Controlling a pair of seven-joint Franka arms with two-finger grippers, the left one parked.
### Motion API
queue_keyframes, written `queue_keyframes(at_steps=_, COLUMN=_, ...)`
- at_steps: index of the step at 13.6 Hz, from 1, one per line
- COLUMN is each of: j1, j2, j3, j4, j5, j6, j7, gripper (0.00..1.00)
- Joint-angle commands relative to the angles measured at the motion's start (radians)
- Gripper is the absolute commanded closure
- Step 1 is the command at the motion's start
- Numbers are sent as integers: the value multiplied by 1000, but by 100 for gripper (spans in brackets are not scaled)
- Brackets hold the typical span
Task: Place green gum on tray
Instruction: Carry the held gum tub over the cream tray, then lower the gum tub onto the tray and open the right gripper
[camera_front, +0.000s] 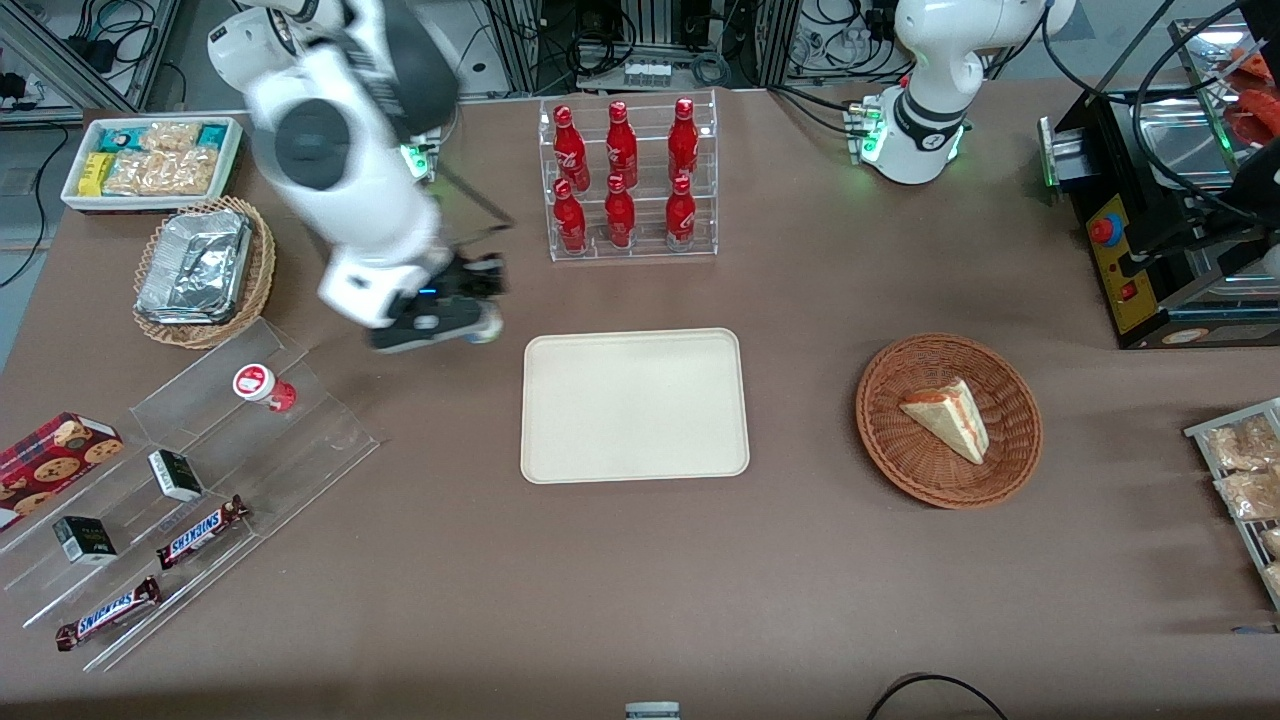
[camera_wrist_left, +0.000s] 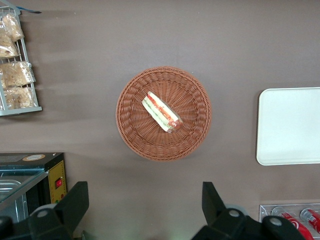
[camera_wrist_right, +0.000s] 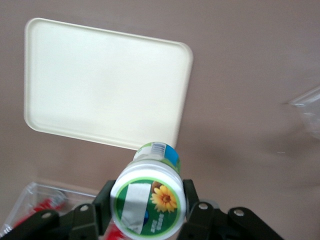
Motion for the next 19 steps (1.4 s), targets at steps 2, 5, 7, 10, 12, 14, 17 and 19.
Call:
queue_keyframes(at_steps=2, j1=119, j2=206, j3=-14, j4=104, j5=18, j6=125, j7=180, gripper=100)
queue_keyframes(at_steps=5, j1=187, j2=323, j3=-14, j4=107, j5=15, j6=290, j7=261, gripper=100)
queue_keyframes(at_steps=7, j1=221, j2=376, j3=-13, j4=107, j5=17, j6=357, j7=263, gripper=100)
queue_keyframes(at_steps=10, j1=239, j2=436, j3=-14, j4=105, j5=18, j6=419, j7=264, gripper=100)
queue_keyframes(at_steps=12, j1=248, j2=453, j3=-14, j4=104, j5=17, j6=463, j7=266, gripper=100)
queue_keyframes(at_steps=14, j1=256, j2=470, j3=-16, j4=104, j5=10, j6=471, j7=264, gripper=100)
queue_keyframes(at_steps=17, j1=256, j2=478, j3=-17, j4=90, j5=6, j6=490, j7=263, gripper=100)
queue_keyframes(at_steps=19, j1=256, j2=487, j3=-19, j4=88, j5=-3, j6=491, j7=264, gripper=100)
